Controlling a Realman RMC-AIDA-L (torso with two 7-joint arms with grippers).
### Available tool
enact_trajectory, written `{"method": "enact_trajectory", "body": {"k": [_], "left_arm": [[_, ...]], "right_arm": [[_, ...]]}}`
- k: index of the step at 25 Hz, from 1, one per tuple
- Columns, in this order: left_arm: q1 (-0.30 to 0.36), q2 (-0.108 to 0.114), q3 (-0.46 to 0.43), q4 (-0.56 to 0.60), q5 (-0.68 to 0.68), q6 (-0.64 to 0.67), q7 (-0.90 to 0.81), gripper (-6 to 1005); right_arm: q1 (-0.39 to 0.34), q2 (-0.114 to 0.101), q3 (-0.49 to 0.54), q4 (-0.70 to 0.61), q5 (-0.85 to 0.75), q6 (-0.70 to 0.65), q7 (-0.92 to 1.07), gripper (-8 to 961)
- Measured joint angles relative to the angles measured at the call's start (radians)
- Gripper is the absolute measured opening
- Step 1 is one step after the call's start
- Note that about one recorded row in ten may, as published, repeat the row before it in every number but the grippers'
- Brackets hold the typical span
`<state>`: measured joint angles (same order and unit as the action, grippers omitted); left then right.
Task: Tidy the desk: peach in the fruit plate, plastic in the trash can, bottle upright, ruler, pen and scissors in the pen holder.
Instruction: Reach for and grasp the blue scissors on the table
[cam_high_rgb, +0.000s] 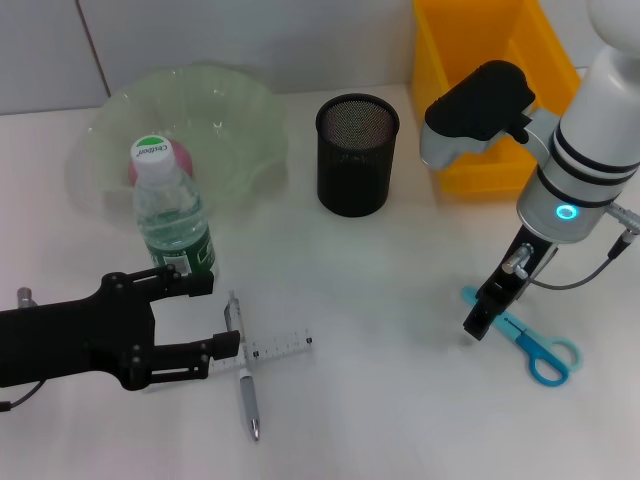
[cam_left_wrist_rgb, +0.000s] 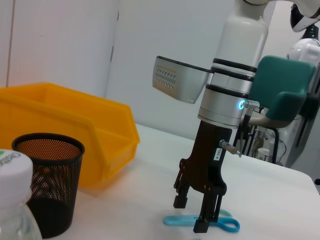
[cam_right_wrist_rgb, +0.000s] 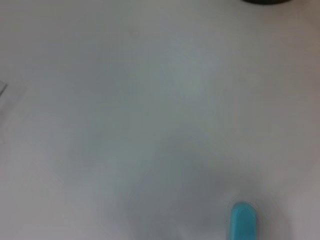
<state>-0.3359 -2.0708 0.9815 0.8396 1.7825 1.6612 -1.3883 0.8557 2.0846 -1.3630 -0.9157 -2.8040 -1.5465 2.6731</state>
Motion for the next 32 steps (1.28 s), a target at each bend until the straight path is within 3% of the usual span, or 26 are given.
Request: {"method": "enact_trajectory", "body": {"k": [5,10,21,32], "left_arm": [[0.000,0.001,-0.001,-0.003,0.000,0.000,0.000,813],[0.000,0.003,-0.001,-0.004,0.000,0.000,0.000,813],[0.000,0.003,-0.001,-0.004,0.000,0.000,0.000,813],[0.003,0.004,-0.001,-0.004,0.001,0.000,0.002,813]], "right_arm": [[0.000,0.000,-0.001,0.000,0.000,0.001,0.000,743],[0.000,0.000,-0.001,0.005,0.000,0.000,0.003,517],[0.000,0.000,-0.003,0.017,-0.003,0.001,0.006,308],[0.000,0.000,-0.012,0.024,-0.009,0.002,0.009,308]]}}
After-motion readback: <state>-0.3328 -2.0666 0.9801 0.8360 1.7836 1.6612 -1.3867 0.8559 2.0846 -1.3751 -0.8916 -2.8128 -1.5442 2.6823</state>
